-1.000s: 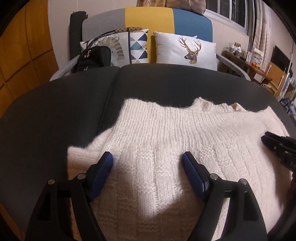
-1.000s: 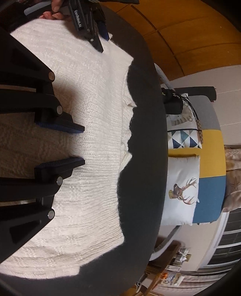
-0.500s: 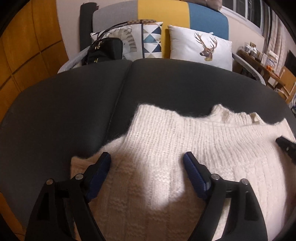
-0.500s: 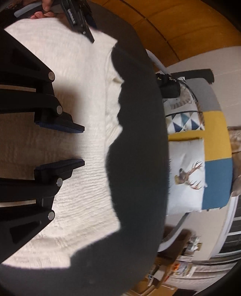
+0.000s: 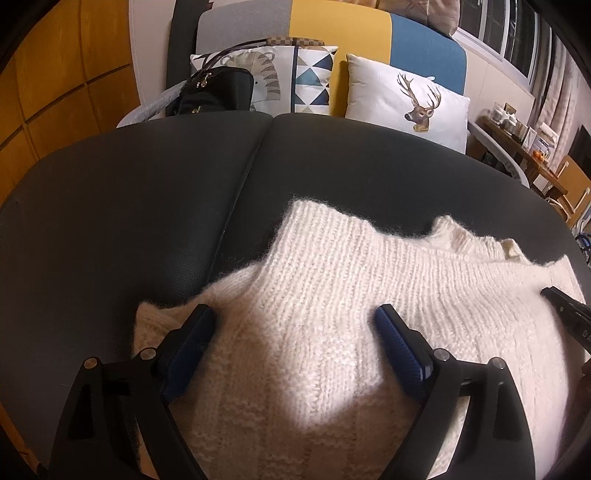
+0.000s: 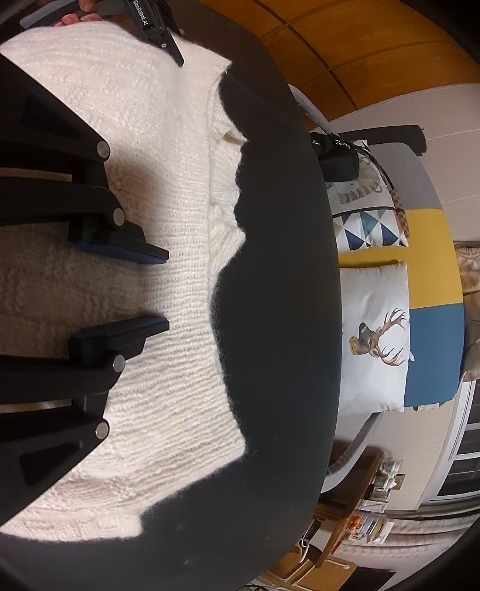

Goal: Fold clothes

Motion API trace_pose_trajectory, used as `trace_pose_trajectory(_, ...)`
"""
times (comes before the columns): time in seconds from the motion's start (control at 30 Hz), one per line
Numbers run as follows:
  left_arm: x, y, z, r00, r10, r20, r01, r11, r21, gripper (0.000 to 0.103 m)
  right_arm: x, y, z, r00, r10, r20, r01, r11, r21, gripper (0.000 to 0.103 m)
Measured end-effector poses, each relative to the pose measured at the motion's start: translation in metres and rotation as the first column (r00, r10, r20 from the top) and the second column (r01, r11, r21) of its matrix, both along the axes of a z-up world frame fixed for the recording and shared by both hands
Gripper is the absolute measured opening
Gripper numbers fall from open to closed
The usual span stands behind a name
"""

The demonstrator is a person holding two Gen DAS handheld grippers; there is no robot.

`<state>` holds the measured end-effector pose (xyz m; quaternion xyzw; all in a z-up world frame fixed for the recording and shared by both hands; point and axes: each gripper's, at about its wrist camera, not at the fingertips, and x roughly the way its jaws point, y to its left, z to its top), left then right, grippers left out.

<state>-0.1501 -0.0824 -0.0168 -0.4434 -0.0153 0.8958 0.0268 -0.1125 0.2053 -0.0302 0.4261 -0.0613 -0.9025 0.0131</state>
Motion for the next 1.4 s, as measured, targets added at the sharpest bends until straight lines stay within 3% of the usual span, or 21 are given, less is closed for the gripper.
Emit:
trace_pose_trajectory(0.13,0.008,-0.006,0.011,1.000,-0.001,-0.004,0.001,0.999,0.044,0.090,0.001,0.007,0.014,1.000,0.013,0.003,-0.013,0.998,-0.064,0.029)
trace_pose_trajectory(0.23,0.033,-0.011,0.027,0.998,0.019,-0.066,-0.015,0.998,0.065,0.090,0.024,0.004,0.039,0.996,0.044,-0.078,-0.052,0.993,-0.111,0.031)
trace_pose_trajectory(0.33,0.055,-0.009,0.029,0.995,-0.001,-0.096,0.004,1.000,0.025,0.090,0.043,-0.008,0.045,0.991,0.115,-0.068,-0.123,0.984,-0.131,0.031)
trace_pose_trajectory(0.43,0.065,-0.008,0.012,0.996,-0.015,-0.089,0.010,0.999,-0.049,0.091,0.053,-0.017,0.032,0.992,0.127,-0.023,-0.129,0.990,-0.060,0.031)
trace_pose_trajectory(0.53,0.069,-0.020,0.003,0.995,0.006,-0.097,-0.004,1.000,0.023,0.092,0.058,-0.017,0.023,0.993,0.110,-0.034,-0.111,0.993,-0.033,0.030)
trace_pose_trajectory(0.63,0.069,-0.021,0.006,0.997,0.010,-0.083,-0.007,0.999,0.034,0.093,0.063,-0.016,0.019,0.994,0.096,-0.057,-0.098,0.995,-0.035,0.032)
trace_pose_trajectory(0.73,0.077,-0.020,0.016,0.996,0.018,-0.090,-0.013,0.999,0.050,0.093,0.079,-0.009,0.032,0.993,0.091,-0.073,-0.098,0.989,-0.108,0.032)
trace_pose_trajectory(0.9,0.088,-0.003,0.031,0.992,-0.004,-0.130,0.019,0.993,0.114,0.093,0.105,0.023,0.028,1.000,0.026,-0.004,-0.027,0.992,-0.124,0.032)
trace_pose_trajectory(1.03,0.088,0.034,0.040,0.985,-0.103,-0.140,0.115,0.990,0.080,0.093,0.134,0.071,0.036,0.997,-0.053,-0.049,0.035,0.946,-0.323,0.032)
trace_pose_trajectory(1.17,0.088,0.083,0.050,0.960,-0.234,-0.155,0.243,0.969,0.046,0.093,0.166,0.128,0.042,0.975,-0.211,-0.072,0.150,0.860,-0.488,0.032)
trace_pose_trajectory(1.3,0.088,0.146,0.056,0.914,-0.377,-0.153,0.380,0.925,-0.007,0.093,0.179,0.164,0.037,0.953,-0.298,-0.050,0.223,0.806,-0.548,0.032)
trace_pose_trajectory(1.4,0.092,0.202,0.060,0.856,-0.493,-0.154,0.485,0.870,-0.089,0.093,0.174,0.179,0.027,0.947,-0.319,-0.029,0.234,0.750,-0.618,0.032)
